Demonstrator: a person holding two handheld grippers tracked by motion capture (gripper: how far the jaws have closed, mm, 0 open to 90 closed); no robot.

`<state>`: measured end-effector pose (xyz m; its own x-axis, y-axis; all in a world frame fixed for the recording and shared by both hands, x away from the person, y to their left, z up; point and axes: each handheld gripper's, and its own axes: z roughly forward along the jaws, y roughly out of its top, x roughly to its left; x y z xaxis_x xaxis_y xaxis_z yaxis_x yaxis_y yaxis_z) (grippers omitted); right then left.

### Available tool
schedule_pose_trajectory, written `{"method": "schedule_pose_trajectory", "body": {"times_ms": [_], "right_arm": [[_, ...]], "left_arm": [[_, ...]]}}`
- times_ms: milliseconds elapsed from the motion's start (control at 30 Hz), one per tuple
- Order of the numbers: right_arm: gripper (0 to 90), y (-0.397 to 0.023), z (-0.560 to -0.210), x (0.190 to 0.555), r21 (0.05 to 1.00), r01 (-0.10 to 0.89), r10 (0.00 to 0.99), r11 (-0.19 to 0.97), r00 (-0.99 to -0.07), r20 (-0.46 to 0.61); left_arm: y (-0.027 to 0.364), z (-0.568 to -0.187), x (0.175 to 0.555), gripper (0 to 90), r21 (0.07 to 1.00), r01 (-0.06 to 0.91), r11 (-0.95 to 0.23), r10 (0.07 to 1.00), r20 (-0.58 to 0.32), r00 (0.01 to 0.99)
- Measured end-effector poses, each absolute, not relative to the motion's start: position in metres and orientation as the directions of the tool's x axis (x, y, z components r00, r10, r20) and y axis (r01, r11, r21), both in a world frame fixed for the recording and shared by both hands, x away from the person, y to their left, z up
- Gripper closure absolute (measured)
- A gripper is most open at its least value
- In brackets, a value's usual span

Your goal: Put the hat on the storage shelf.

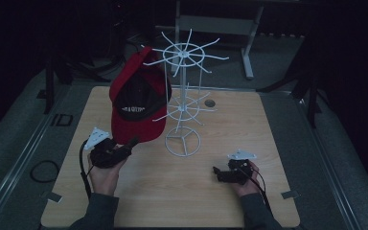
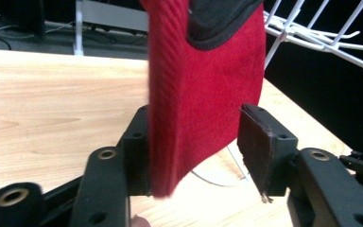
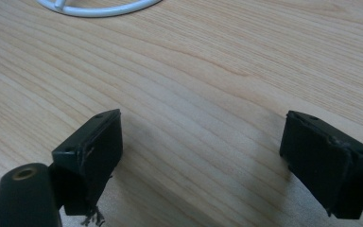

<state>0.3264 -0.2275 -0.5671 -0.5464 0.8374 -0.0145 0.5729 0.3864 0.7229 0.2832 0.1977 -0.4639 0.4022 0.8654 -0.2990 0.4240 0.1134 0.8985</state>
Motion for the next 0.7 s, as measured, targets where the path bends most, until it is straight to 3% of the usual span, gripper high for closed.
{"method": "schedule_pose_trajectory", "body": {"times_ms": [200,700], "right_arm": [[13.7,-0.228,-0.567,0.326,0.723,0.572,0.837,0.387,-0.547,-0.015],[13.7,-0.227,-0.567,0.326,0.722,0.574,0.838,0.386,-0.545,-0.014]], "left_arm": [[0.202,-0.464,0.284,39.3,0.892,0.437,0.115,0.882,-0.294,0.369],[0.208,-0.469,0.282,27.9,0.888,0.453,0.081,0.906,-0.255,0.338]]}}
